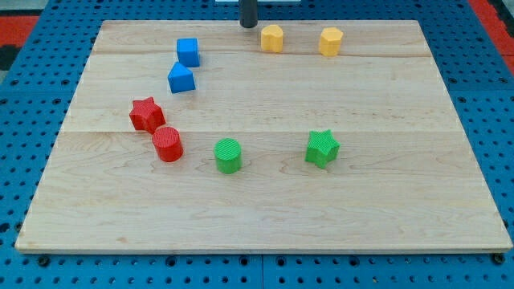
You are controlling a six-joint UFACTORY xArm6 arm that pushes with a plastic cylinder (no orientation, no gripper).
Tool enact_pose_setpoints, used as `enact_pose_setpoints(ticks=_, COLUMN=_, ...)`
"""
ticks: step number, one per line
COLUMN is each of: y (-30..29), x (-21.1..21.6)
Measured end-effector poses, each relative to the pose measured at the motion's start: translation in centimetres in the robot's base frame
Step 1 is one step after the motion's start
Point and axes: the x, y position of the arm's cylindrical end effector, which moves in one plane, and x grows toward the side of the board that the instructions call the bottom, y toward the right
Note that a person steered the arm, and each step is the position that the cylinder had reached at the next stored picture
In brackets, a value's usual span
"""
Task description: Separate the blue triangle from the blue cube
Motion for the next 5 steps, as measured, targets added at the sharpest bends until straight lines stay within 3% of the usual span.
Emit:
enact_pose_setpoints(ticks=3, y=17.2, x=0.6)
enact_pose_setpoints(ticks=4, y=27.9, x=2.1)
enact_pose_setpoints(ticks=5, y=20.5, x=9.9)
